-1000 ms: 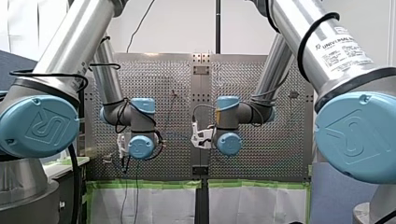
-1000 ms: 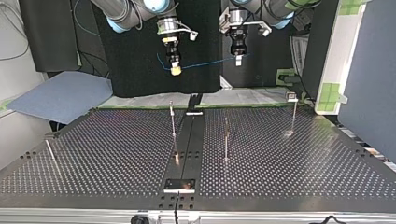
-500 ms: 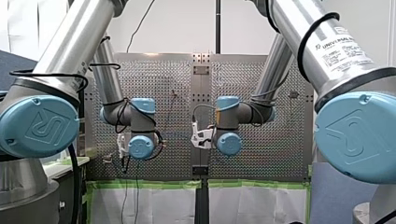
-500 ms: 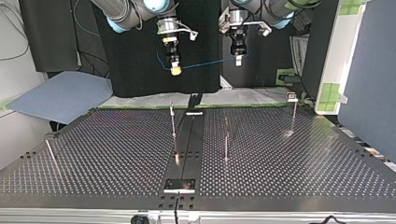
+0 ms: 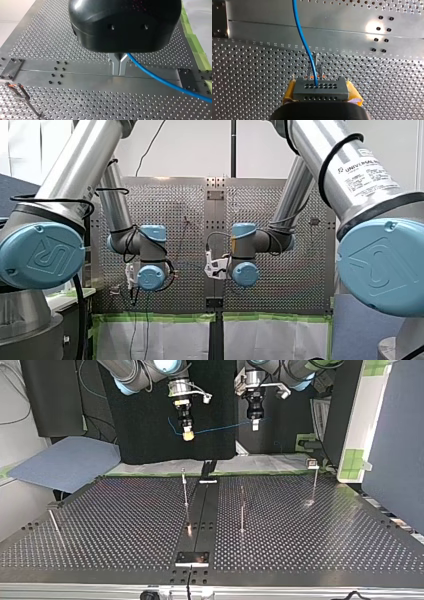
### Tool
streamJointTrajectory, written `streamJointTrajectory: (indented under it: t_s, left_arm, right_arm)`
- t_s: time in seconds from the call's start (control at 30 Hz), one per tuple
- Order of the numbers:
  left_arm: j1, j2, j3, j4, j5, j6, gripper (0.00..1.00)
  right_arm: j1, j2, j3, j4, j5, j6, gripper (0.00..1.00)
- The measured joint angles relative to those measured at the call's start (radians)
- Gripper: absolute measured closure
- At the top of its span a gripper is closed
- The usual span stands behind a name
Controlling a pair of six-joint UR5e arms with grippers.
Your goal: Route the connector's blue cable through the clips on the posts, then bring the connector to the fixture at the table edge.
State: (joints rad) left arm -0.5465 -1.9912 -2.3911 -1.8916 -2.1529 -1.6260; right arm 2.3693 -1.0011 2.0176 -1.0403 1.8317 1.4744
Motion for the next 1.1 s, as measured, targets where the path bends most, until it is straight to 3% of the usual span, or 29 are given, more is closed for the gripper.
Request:
streamJointTrajectory:
  t_s: [0.23, 0.53, 0.87, 1.1]
  left_arm:
    - [0.0, 0.001, 0.0, 0.0, -0.001, 0.001, 1.0]
    - [0.0, 0.001, 0.0, 0.0, -0.002, 0.002, 1.0]
    - [-0.004, -0.011, 0.007, -0.012, 0.01, 0.014, 1.0]
    - [-0.006, -0.052, 0.012, -0.053, 0.024, 0.038, 1.0]
  right_arm:
    - [0.003, 0.004, 0.002, 0.003, 0.001, -0.002, 1.0]
    - [0.016, 0.061, 0.012, 0.009, 0.002, -0.006, 1.0]
    - [0.018, 0.069, 0.014, 0.011, 0.003, -0.006, 1.0]
    - [0.021, 0.116, 0.015, 0.057, 0.013, -0.006, 1.0]
